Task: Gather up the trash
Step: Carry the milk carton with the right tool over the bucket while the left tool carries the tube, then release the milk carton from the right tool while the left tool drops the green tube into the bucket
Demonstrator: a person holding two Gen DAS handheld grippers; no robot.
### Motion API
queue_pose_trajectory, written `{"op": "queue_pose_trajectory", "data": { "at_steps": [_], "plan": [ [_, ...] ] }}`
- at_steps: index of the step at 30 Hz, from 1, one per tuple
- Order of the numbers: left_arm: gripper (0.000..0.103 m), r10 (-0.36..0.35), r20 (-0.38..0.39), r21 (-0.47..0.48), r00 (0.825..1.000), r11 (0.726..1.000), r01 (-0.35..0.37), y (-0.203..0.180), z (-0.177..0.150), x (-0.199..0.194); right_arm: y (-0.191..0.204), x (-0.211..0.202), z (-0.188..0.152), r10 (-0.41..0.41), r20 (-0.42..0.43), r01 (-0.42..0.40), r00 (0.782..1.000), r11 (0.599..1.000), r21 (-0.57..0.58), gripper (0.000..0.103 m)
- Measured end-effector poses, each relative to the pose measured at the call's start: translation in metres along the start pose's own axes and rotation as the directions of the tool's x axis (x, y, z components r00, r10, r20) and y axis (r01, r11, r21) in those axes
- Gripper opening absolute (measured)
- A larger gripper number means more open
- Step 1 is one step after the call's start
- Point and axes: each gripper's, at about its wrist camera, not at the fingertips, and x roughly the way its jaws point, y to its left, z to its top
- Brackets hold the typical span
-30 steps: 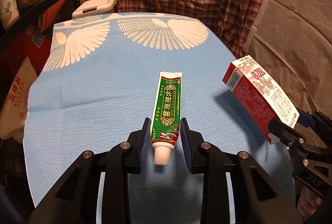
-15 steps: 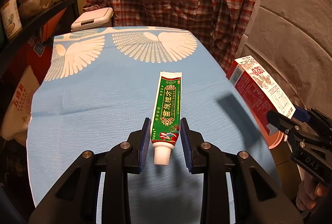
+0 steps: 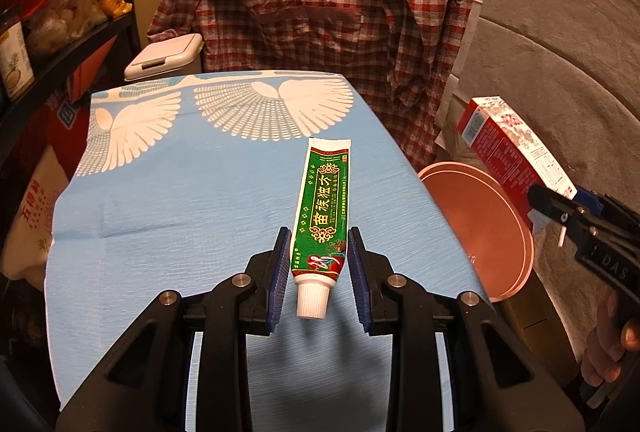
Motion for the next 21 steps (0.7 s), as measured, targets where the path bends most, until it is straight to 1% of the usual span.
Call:
{"op": "queue_pose_trajectory", "data": {
  "at_steps": [6, 12, 21],
  "plan": [
    [0.028, -0.015, 0.005, 0.013, 1.000, 1.000, 0.015, -0.017, 0.004, 0.004, -0.031, -0.007, 0.010, -0.030, 0.013, 0.029, 0.999, 0.998, 0.054, 0.051],
    [0.028, -0.038, 0.003, 0.032, 0.999, 0.999, 0.038, -0.036, 0.006, 0.010, -0.062, -0.003, 0.013, -0.059, -0.022, 0.061, 0.998, 0.992, 0.114, 0.051],
    [0.028, -0.090, -0.009, 0.049, 0.996, 0.995, 0.091, -0.070, 0.014, 0.022, -0.081, 0.004, 0.010, -0.073, -0.057, 0.080, 0.996, 0.987, 0.141, 0.051]
  ]
}}
